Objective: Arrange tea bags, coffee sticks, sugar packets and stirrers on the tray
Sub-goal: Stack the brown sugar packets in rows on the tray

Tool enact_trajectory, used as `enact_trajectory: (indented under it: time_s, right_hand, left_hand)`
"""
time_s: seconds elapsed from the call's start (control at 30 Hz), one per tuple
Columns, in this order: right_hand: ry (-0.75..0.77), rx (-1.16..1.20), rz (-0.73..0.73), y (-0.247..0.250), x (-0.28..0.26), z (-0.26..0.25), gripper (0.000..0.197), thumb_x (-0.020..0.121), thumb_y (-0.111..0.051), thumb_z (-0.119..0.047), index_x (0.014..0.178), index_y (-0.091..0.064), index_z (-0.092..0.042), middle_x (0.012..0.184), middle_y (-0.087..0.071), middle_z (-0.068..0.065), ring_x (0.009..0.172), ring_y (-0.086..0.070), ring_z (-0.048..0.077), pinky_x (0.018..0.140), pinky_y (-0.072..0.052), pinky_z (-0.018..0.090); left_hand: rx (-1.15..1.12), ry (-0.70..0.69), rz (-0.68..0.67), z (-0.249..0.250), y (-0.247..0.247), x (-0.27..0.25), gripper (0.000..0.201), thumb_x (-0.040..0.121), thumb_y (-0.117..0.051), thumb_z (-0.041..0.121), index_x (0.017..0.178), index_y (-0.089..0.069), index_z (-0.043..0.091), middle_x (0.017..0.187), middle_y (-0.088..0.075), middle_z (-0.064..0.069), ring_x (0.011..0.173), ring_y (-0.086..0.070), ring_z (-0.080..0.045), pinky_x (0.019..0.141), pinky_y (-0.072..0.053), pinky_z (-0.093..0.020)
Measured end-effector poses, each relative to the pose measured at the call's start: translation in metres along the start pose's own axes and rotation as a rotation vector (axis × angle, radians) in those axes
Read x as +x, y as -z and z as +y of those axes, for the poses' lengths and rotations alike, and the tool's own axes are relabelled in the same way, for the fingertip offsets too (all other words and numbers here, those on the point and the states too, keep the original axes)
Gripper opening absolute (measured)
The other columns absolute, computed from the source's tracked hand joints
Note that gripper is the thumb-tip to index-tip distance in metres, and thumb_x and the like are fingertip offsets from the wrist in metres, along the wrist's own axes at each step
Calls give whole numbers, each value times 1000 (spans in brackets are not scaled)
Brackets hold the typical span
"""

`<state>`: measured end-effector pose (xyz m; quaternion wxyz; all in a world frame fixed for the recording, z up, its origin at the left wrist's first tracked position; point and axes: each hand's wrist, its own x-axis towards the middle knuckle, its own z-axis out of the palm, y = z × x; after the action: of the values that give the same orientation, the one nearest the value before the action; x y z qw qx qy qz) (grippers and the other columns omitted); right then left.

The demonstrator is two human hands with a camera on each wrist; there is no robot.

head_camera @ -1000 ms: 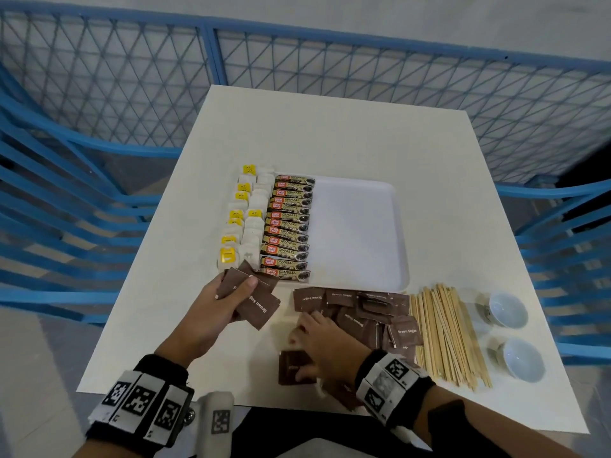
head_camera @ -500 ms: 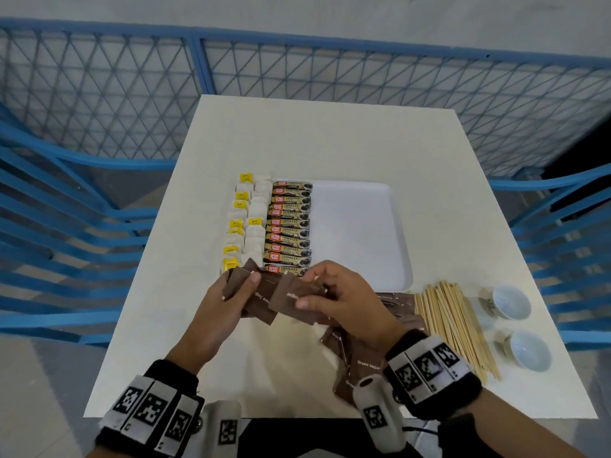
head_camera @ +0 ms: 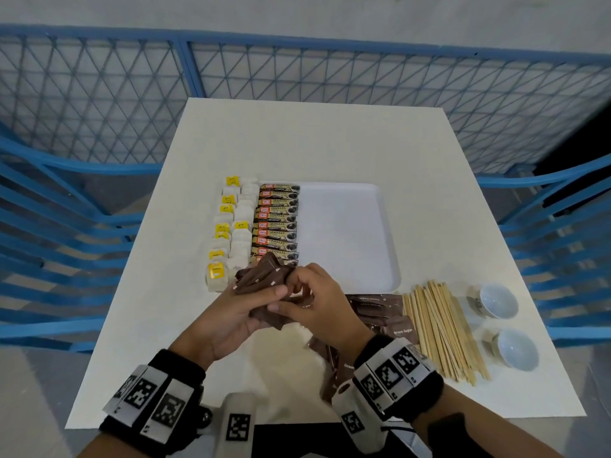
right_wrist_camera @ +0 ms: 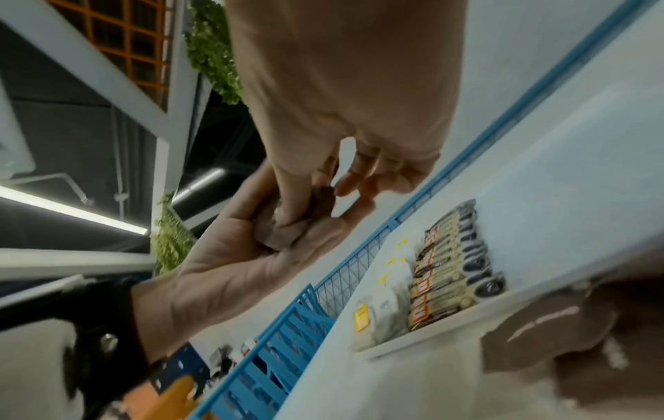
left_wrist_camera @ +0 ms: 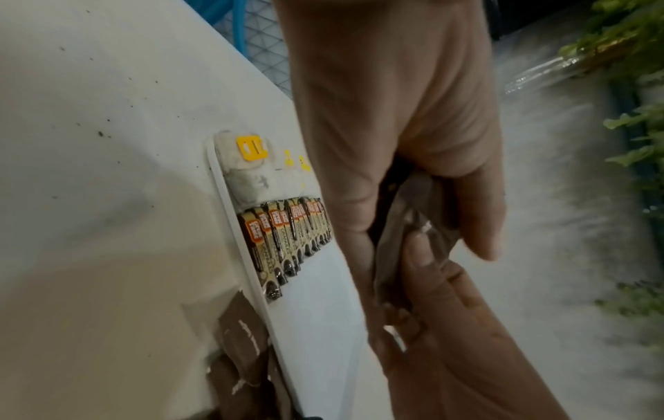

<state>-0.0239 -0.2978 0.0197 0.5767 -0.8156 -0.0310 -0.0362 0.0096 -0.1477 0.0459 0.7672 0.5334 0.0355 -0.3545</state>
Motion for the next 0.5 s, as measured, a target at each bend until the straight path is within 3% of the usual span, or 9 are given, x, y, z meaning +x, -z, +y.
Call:
enact_trajectory:
  time_s: [0.1,0.17,0.27,0.4,0.5]
  right_hand:
    - [-3,-34,-135,20,-1,2,28,68,-82,-21,82,-62,-9,83,-48,-7,75,-48,-2,68,-38,8]
    - [-53,-56,-188,41,-3,7,18,75,-77,-26,83,-62,-19,88,-55,-2,78,-50,2,70,-39,9]
    - [-105,-281,-229,85,-9,31,16,80,-70,-34,88,-59,-27,91,-54,-10,82,-49,0,73,-36,10]
    - [-161,-781,-578,130,-21,70,56,75,-71,-42,124,-49,-25,118,-45,-9,107,-35,5,94,-32,21]
    - [-154,-854,-660,135,-24,82,64,78,-69,-33,134,-41,-24,128,-43,-6,117,-38,12,102,-34,27]
  left_hand:
    - [25,12,61,-5,-9,5,31,73,-62,12,103,-65,7,86,-72,-12,70,-68,-20,56,-56,-31]
    - [3,-1,107,-9,-14,8,29,73,-62,13,101,-66,8,86,-71,-11,71,-68,-21,61,-58,-35]
    - [-56,-14,170,-14,-15,11,23,79,-59,9,101,-63,2,87,-70,-12,73,-69,-29,65,-58,-39]
    - [-101,6,192,-18,-18,9,33,78,-59,11,109,-60,0,93,-67,-16,79,-67,-34,64,-59,-38]
    - [-89,-9,195,-20,-24,9,27,79,-58,10,104,-61,2,90,-67,-15,78,-67,-33,65,-58,-39]
